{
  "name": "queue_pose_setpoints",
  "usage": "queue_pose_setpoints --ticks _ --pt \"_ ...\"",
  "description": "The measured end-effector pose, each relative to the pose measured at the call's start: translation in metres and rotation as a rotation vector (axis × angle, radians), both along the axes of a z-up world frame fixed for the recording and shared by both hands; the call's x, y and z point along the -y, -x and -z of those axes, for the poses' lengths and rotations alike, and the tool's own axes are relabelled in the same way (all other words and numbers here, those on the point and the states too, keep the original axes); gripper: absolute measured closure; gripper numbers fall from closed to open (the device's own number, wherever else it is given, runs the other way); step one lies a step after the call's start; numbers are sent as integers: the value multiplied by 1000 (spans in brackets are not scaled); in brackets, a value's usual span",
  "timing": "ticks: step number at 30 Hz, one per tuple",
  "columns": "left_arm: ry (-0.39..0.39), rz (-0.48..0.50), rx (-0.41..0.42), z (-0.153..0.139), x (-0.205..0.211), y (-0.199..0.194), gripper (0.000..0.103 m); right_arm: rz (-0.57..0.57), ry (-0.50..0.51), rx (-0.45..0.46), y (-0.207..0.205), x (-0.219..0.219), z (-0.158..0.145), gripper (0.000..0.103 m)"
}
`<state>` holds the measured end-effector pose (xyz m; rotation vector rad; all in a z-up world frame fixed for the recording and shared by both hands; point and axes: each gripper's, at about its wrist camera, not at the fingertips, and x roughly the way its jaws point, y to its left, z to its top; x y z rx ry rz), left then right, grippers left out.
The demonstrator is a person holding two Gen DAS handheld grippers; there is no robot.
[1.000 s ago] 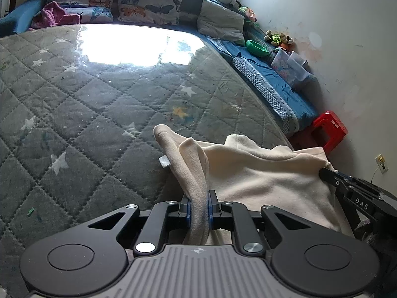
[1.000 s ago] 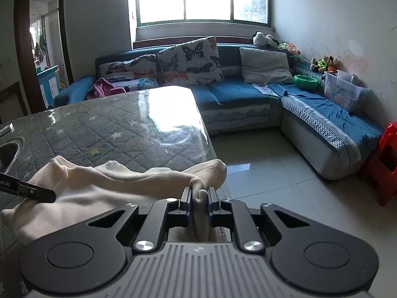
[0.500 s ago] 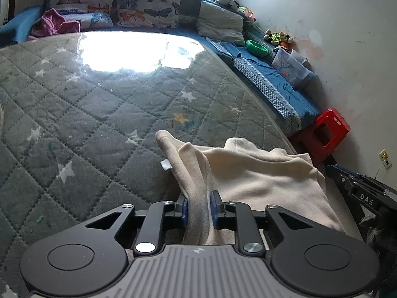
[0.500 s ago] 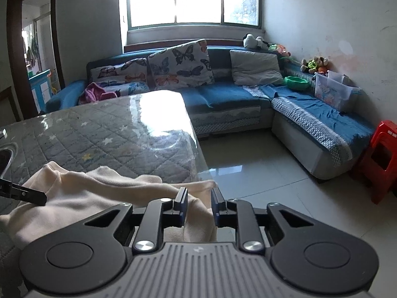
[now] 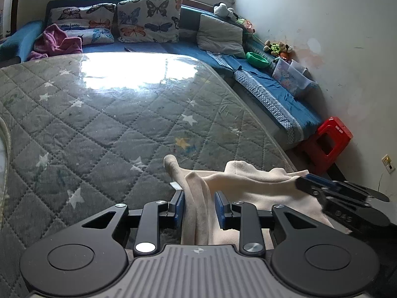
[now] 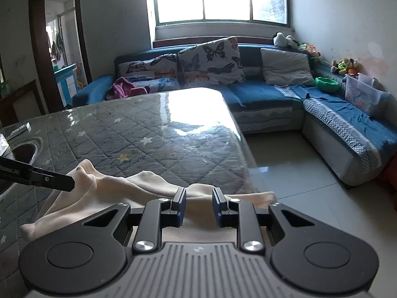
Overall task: Fold clothes
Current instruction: 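Lower the folded sweatshirt flat onto the table with both grippers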
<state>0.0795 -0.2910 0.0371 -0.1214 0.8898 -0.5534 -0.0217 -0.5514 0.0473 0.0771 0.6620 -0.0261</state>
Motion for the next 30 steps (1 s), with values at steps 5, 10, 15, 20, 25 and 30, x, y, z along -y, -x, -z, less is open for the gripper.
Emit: queue_pose_setpoints --ticks 5,10,15,20,25,30 --pt "0 -15 36 -5 -6 -6 72 1 17 -32 -17 -3 16 81" --pt "19 17 31 -3 -2 -8 72 6 31 -22 -23 -5 20 80" --pt "35 78 16 2 17 -6 73 -18 30 -8 -16 -11 14 80" --pt "39 100 -9 12 35 -11 74 -35 43 -21 -16 -14 16 80" --pt "23 102 -23 21 46 -19 74 -30 41 -17 -24 -14 22 79" --pt "15 88 -39 27 44 -23 74 -28 48 -8 -22 -15 19 74"
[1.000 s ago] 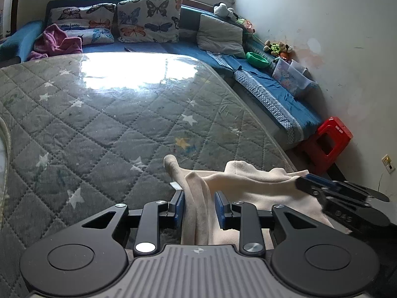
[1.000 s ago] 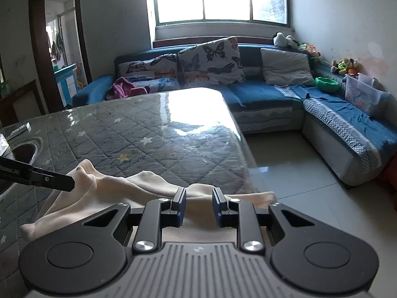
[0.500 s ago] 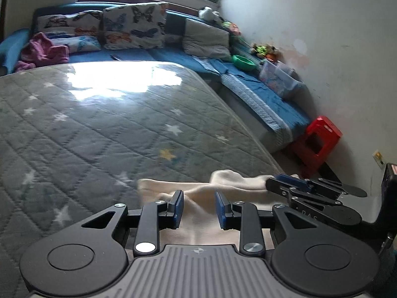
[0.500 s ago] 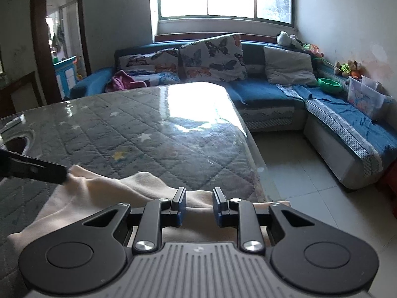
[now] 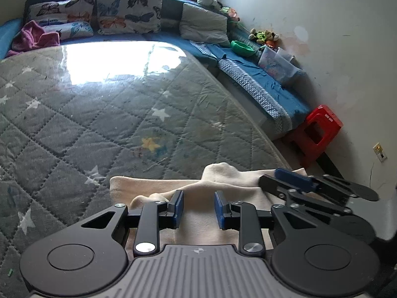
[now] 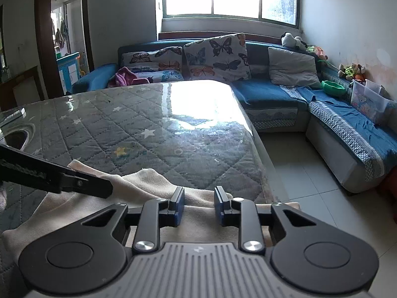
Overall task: Fold clothes
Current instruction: 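Lower the folded sweatshirt flat onto the table with both grippers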
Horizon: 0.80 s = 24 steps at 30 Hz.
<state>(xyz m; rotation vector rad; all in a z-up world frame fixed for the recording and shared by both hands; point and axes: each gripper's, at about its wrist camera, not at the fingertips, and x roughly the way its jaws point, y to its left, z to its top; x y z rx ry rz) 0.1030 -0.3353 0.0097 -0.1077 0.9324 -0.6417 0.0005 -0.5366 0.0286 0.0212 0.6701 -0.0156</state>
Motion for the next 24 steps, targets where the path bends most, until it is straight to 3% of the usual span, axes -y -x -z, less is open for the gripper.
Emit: queue_pose_setpoints --ticks 11,24 --pt "1 -6 24 -9 -4 14 72 -63 -14 7 46 -17 -17 69" --pt "9 93 100 -16 -17 88 72 -19 -1 20 113 -40 -14 68"
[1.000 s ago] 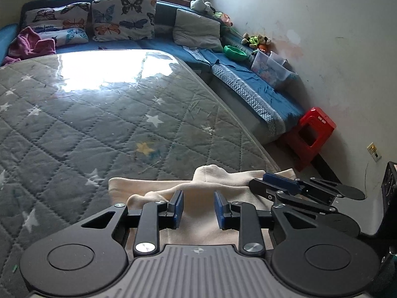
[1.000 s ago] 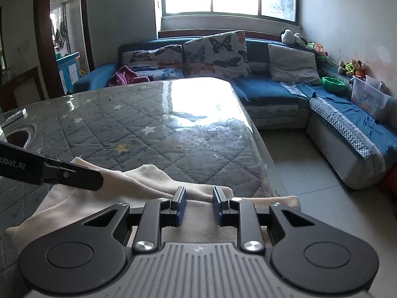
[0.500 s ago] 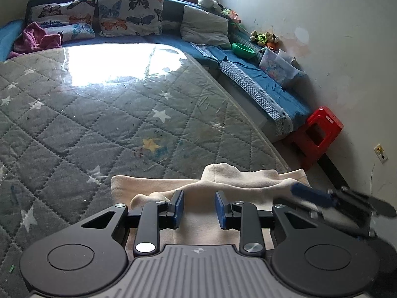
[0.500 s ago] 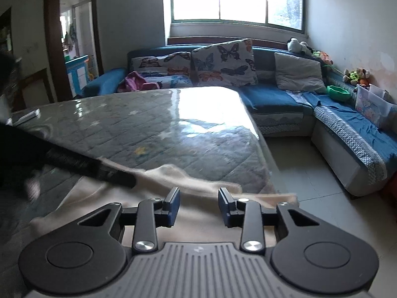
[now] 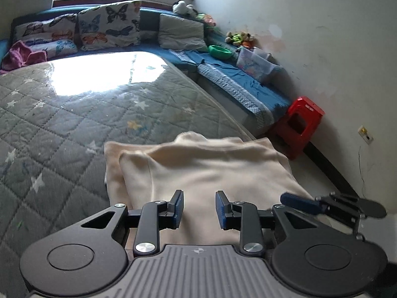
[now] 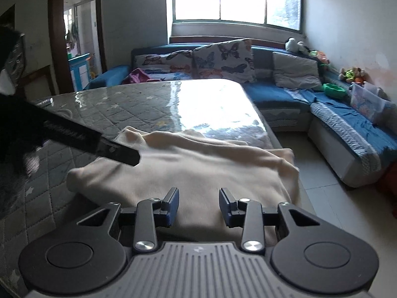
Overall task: Fold clothes
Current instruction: 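Lower the folded sweatshirt flat onto the table with both grippers, then open both grippers to release the folded sweatshirt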
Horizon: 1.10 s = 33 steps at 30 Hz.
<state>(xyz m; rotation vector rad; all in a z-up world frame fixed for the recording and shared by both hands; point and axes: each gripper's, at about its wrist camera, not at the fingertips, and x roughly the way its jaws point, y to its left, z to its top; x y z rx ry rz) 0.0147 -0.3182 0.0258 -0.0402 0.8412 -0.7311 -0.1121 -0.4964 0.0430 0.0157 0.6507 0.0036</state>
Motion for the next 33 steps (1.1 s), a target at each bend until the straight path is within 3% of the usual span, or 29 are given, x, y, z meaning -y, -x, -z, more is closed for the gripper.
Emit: queue_pose_setpoints --ticks 17,24,33 --pt "-37 6 80 16 -5 36 67 72 6 6 24 5 12 69" --pt "-26 -23 70 16 -16 39 66 123 6 1 27 16 14 68" --pt "-27 -42 54 13 -22 43 64 101 12 27 32 6 4 41"
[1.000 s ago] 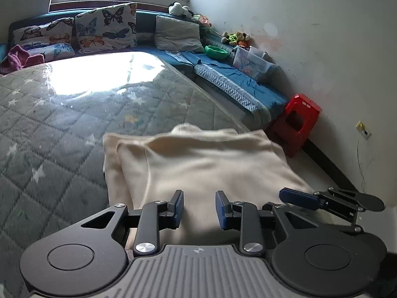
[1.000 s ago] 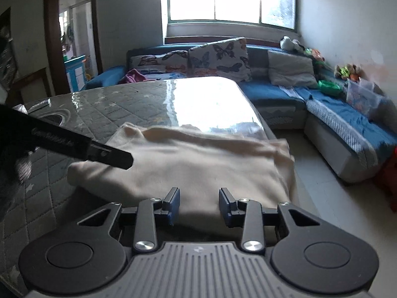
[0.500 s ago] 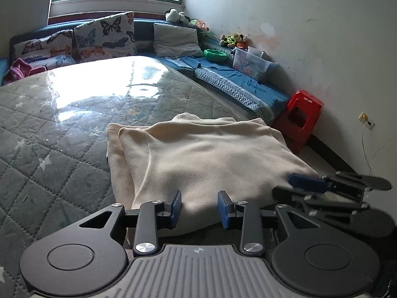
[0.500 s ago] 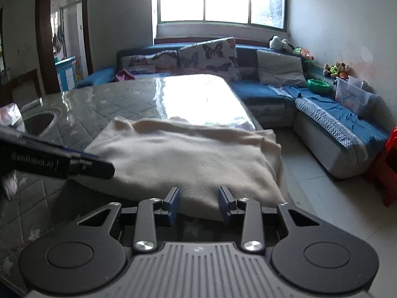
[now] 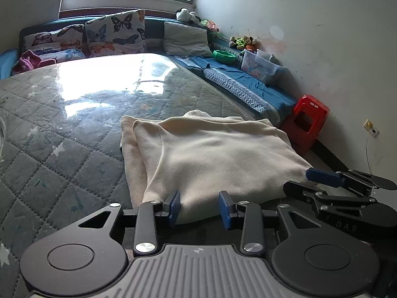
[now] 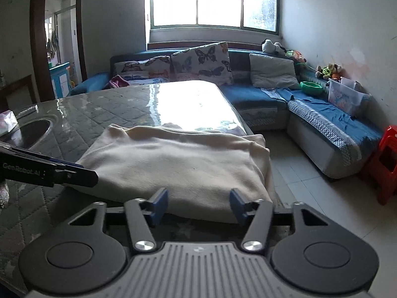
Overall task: Fold clothes
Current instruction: 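Open both grippers to release the folded sweatshirt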
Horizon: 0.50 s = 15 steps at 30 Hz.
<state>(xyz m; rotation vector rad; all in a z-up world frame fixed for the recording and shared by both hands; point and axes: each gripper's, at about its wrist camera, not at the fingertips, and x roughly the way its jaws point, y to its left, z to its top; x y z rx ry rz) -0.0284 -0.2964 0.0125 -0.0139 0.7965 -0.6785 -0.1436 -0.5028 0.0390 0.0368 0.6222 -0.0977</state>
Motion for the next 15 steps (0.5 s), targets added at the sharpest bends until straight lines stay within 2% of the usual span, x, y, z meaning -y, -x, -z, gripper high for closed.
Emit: queue_pose_setpoints --ticks 4,15 --pt "-2 -3 1 -1 -2 3 58 -1 -3 2 2 -6 0 24" --pt "-9 -10 15 -5 -12 12 44 10 6 9 10 -18 -4 14"
